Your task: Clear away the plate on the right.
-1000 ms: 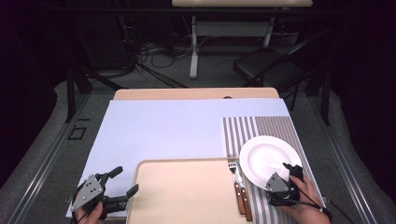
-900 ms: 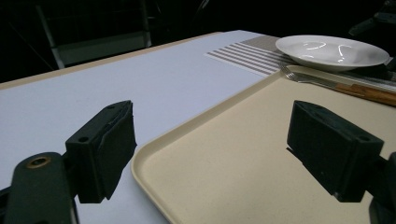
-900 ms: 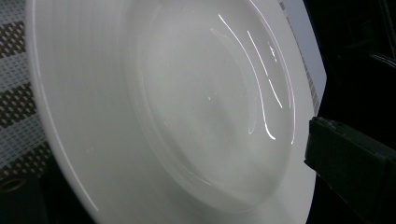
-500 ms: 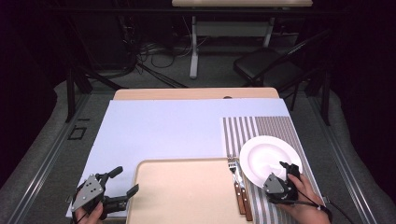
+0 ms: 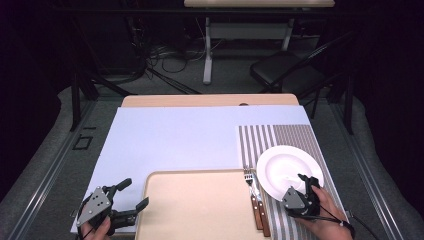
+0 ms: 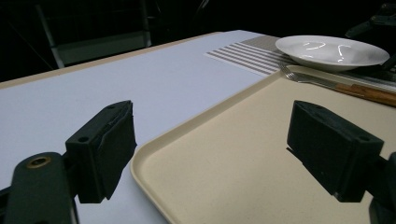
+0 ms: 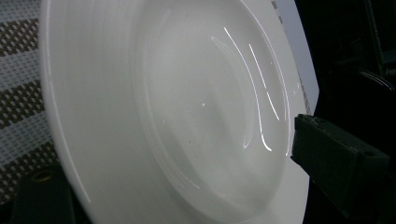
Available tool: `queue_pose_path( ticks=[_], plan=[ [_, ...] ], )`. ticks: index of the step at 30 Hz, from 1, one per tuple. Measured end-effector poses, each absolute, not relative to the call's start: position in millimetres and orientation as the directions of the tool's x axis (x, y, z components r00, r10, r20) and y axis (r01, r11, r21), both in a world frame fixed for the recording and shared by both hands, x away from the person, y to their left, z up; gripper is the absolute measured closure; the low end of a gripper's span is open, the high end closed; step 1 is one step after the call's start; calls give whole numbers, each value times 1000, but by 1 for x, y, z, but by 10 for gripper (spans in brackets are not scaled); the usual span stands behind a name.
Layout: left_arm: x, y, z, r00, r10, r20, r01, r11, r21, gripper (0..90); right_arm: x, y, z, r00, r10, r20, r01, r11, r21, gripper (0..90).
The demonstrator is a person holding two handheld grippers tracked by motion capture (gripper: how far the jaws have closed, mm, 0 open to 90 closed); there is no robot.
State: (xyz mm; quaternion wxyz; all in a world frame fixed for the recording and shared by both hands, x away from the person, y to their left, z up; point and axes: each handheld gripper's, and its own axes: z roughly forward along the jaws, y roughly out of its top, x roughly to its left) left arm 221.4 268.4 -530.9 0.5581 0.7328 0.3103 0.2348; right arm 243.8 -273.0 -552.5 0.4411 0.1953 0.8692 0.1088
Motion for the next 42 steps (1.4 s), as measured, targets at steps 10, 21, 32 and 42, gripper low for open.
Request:
queue_pose_path(
  ticks=[10, 21, 32, 42],
  plan=[
    [222, 269, -531, 697, 717, -4, 193, -183, 964, 157, 244, -269, -550, -546, 439, -714, 223, 897, 382, 232],
    [222, 269, -531, 696, 718, -4, 194, -182, 964, 157, 245, -262, -541, -594, 440, -674, 223, 894, 388, 456],
    [221, 269, -531, 696, 718, -3, 193, -184, 964, 158, 244, -257, -529, -640, 458, -617, 270, 886, 378, 759],
    [221, 269, -531, 695, 719, -3, 194, -183, 964, 157, 242, -252, -531, -655, 344, -673, 209, 938, 277, 804]
  ],
)
